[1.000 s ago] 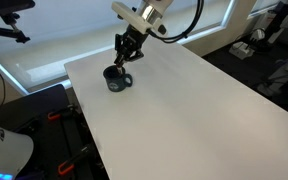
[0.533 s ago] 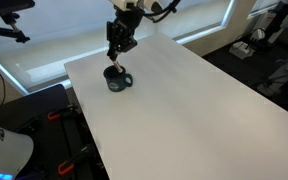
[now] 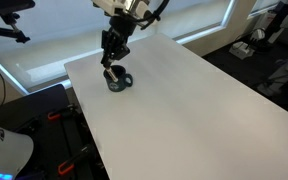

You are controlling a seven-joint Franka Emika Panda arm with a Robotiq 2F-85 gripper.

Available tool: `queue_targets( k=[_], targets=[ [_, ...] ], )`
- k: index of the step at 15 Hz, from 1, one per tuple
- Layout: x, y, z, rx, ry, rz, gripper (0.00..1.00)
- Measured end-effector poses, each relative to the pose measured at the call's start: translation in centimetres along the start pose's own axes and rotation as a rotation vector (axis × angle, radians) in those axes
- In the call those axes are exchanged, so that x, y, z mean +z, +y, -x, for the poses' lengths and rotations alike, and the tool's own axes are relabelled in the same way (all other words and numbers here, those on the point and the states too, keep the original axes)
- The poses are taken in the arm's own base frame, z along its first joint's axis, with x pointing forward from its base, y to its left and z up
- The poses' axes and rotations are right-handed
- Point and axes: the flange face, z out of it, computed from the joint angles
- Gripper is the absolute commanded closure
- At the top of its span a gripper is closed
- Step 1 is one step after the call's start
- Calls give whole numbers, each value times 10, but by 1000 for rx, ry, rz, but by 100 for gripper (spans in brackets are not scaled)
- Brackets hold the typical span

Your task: Remove the red marker from the dark green mug.

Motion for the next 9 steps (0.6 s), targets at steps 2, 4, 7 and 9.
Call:
queue_targets(
  k=[2, 4, 7, 9],
  targets=[
    [18, 2, -10, 43, -43, 16, 96],
    [33, 8, -17, 71, -78, 18, 96],
    [50, 19, -22, 92, -117, 8, 96],
    [61, 26, -26, 92, -134, 1, 96]
  ],
)
